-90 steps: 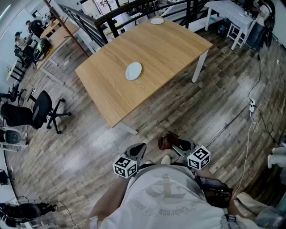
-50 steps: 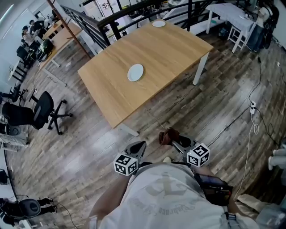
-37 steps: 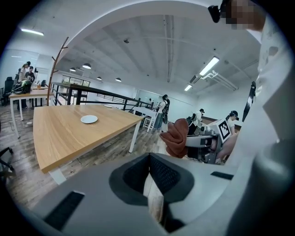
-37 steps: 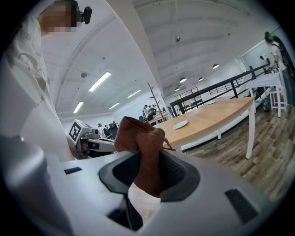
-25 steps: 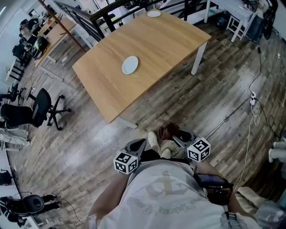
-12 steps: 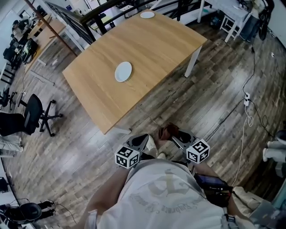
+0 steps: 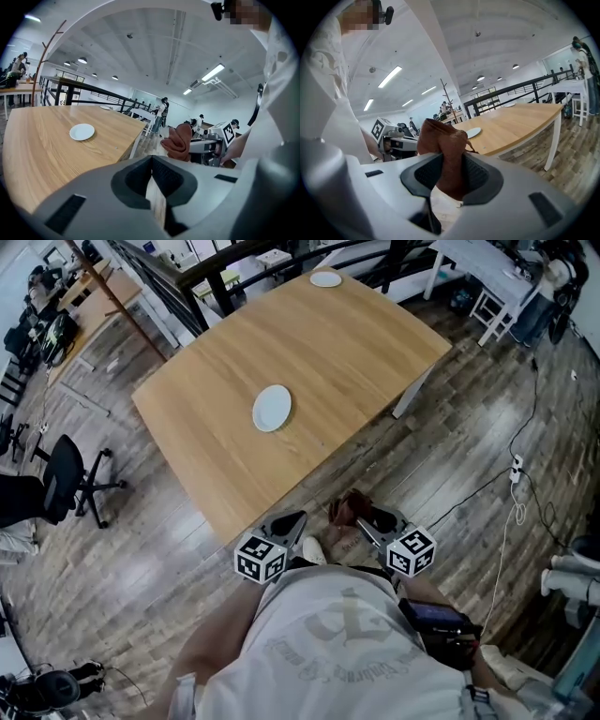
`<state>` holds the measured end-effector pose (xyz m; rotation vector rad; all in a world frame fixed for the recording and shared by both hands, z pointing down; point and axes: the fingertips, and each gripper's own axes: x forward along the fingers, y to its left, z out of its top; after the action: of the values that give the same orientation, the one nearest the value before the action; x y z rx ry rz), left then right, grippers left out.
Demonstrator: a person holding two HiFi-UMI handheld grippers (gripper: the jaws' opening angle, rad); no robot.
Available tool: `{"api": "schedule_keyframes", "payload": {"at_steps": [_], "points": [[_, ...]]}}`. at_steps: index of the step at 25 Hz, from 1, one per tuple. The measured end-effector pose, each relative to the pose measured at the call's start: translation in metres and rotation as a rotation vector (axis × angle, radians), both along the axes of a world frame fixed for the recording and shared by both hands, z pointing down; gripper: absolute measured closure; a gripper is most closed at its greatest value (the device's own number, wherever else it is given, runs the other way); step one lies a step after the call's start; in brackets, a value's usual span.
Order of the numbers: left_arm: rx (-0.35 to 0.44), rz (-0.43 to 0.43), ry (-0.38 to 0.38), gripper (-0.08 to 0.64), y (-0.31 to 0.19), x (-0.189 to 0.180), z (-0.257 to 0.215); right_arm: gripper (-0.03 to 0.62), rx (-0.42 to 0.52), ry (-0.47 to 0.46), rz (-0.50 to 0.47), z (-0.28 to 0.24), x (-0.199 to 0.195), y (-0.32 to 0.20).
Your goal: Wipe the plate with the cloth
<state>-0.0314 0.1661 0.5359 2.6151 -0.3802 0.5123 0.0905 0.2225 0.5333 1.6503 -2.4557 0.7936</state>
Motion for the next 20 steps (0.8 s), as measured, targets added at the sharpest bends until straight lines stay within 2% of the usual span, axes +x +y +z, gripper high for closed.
{"api": "schedule_keyframes", "payload": {"at_steps": [6, 12, 20], "points": [[0.005, -0.1, 0.023, 0.548, -0.05, -0.031, 0.001, 0.463, -0.002, 0.027, -0.027, -0.004, -0.007, -0.055], [-0.014, -0.203, 0.047, 0.548, -0.08, -0.057, 0.002, 0.463, -0.015, 0.051, -0.099, -0.009, -0.023, -0.1], [-0.035, -0.32, 0.036, 0.548, -0.119, -0.08, 0.011, 0.463, -0.046, 0.045, -0.19, 0.005, -0.036, -0.157]]}}
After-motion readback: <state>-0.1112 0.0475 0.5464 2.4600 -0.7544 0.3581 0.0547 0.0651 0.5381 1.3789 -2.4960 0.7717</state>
